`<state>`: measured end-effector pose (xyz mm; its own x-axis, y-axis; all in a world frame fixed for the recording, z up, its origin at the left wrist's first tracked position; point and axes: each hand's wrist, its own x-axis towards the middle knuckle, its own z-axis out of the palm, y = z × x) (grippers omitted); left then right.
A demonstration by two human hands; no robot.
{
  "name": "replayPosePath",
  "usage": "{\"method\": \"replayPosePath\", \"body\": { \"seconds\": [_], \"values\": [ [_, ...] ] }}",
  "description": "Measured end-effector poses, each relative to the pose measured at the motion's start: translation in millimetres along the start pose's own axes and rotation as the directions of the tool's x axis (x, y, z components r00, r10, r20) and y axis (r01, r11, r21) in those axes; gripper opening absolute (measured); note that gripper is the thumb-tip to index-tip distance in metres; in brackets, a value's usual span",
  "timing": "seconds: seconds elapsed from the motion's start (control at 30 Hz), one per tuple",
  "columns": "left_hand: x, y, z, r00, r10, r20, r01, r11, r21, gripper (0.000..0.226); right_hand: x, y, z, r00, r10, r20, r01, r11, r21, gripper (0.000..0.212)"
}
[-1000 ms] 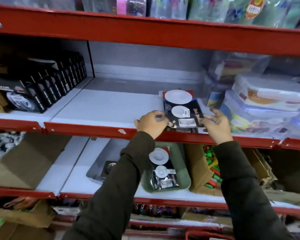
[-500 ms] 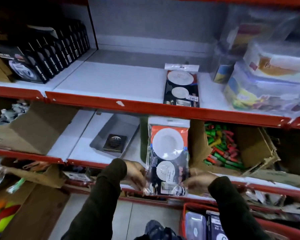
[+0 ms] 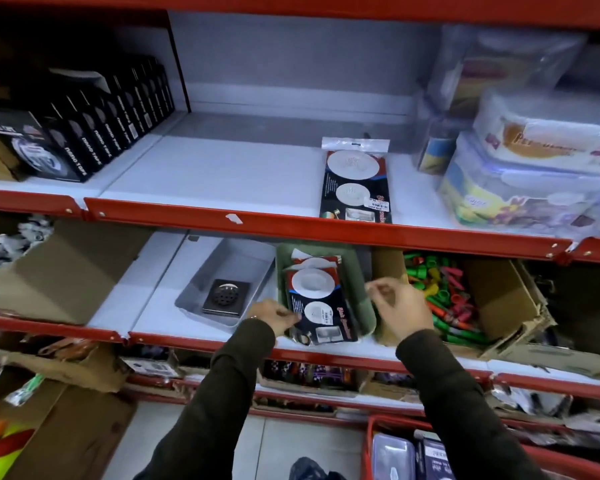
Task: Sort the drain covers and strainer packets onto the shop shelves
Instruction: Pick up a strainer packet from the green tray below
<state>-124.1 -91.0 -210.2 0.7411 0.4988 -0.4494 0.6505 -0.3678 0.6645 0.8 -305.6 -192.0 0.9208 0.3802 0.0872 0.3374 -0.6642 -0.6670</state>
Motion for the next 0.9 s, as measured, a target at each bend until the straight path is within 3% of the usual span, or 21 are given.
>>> {"method": "replayPosePath", "body": {
  "seconds": [0.07,0.13,0.17,0.2,0.23,0.27,0.33,0.4,0.43,0.5,0.57,0.6,0.67,0.73,0.8,0.9],
  "values": [
    [-12,29,-17,0.955,0.225,-0.194,-0.218,0.974,0.059,0.046,9,-23,-26,0.92,-0.179,-0.35,0.193,0.981,0.007,0.022],
    [-17,66,-31,0.793,0.411,-0.45,-0.345,0.911,0.225,0.059,25,-44,-46,0.793,-0.286,-0.538,0.247,0.958,-0.145,0.023],
    [-16,85,-38,0.69,0.477,-0.543,-0.348,0.878,0.329,0.062,35,-53,-54,0.771,-0.288,-0.568,0.182,0.954,-0.236,0.027],
    [-14,102,-43,0.623,0.513,-0.59,-0.314,0.856,0.412,0.061,45,-60,-59,0.799,-0.232,-0.554,0.073,0.953,-0.294,0.034],
    [-10,117,-48,0.609,0.519,-0.6,-0.263,0.845,0.465,0.058,55,-66,-62,0.852,-0.147,-0.503,-0.04,0.938,-0.343,0.042],
    [-5,129,-52,0.643,0.506,-0.575,-0.2,0.836,0.511,0.057,64,-71,-63,0.904,-0.053,-0.424,-0.131,0.91,-0.394,0.05],
    [5,147,-54,0.75,0.454,-0.481,-0.097,0.795,0.599,0.059,77,-80,-60,0.962,0.093,-0.256,-0.202,0.874,-0.441,0.058],
    [12,158,-56,0.832,0.374,-0.41,-0.068,0.802,0.593,0.057,87,-87,-56,0.978,0.154,-0.138,-0.195,0.905,-0.378,0.051],
    [14,161,-59,0.854,0.336,-0.397,-0.078,0.837,0.542,0.053,92,-90,-57,0.98,0.17,-0.105,-0.193,0.942,-0.276,0.046],
    [18,164,-69,0.89,0.274,-0.363,-0.167,0.939,0.3,0.041,99,-97,-65,0.978,0.201,-0.048,-0.194,0.973,0.124,0.037],
    [13,161,-82,0.919,0.276,-0.283,-0.312,0.946,-0.091,0.029,102,-96,-79,0.98,0.191,0.047,-0.184,0.805,0.564,0.019],
    [6,156,-89,0.927,0.295,-0.231,-0.352,0.896,-0.27,0.023,99,-93,-88,0.98,0.171,0.106,-0.197,0.705,0.681,0.008],
    [-12,135,-101,0.941,0.334,-0.053,-0.324,0.848,-0.419,0.023,84,-78,-102,0.96,0.076,0.268,-0.265,0.549,0.793,0.008],
    [-21,103,-106,0.895,0.4,0.196,-0.285,0.853,-0.437,0.023,64,-53,-107,0.887,-0.08,0.455,-0.346,0.539,0.768,0.007],
    [-28,71,-100,0.793,0.411,0.45,-0.264,0.897,-0.353,0.007,44,-25,-98,0.751,-0.192,0.632,-0.402,0.627,0.668,0.027],
    [-33,25,-65,0.663,0.283,0.693,-0.216,0.959,-0.185,0.023,7,10,-63,0.561,-0.193,0.805,-0.5,0.696,0.515,0.039]
  ]
}}
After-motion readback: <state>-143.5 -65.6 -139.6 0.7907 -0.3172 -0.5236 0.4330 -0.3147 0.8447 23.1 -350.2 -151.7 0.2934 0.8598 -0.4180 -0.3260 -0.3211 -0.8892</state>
